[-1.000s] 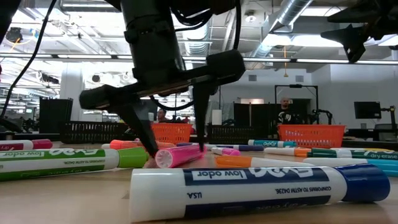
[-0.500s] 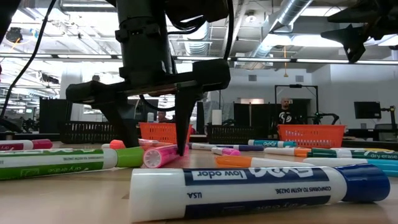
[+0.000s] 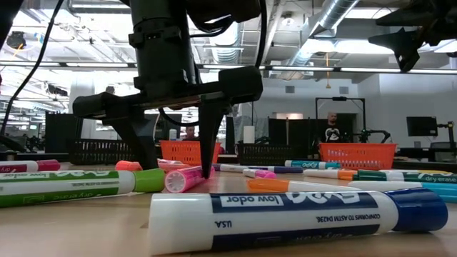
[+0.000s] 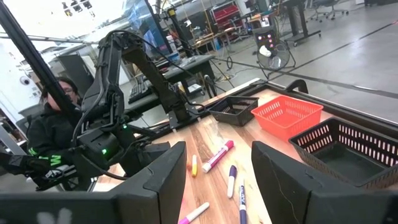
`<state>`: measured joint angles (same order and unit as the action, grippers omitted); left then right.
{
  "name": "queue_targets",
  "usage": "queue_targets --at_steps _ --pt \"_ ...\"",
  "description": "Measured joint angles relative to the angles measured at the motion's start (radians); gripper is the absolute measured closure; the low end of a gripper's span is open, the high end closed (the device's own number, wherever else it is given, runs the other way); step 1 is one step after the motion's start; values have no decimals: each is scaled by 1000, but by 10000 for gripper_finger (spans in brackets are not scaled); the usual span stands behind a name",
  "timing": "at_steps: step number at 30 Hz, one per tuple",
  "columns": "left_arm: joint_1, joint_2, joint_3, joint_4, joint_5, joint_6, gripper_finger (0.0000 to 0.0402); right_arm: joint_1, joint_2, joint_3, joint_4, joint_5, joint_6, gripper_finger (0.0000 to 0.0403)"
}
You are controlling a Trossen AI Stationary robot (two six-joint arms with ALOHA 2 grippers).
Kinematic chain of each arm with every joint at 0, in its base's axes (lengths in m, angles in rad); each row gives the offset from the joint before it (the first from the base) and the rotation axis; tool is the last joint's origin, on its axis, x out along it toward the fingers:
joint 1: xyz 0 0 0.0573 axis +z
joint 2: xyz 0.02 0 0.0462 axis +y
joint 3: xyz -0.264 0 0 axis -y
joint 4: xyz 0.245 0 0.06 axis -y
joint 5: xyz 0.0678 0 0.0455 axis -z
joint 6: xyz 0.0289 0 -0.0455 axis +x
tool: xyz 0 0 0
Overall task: Pick & Place Markers
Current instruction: Put the pink marker into the right orange bin
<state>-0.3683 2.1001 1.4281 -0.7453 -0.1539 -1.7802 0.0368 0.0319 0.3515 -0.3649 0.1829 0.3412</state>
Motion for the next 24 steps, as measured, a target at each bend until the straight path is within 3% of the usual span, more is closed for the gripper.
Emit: queue_targets --at_steps 24 --pt "0 0 1 13 -34 -11 143 0 0 0 0 -3 0 231"
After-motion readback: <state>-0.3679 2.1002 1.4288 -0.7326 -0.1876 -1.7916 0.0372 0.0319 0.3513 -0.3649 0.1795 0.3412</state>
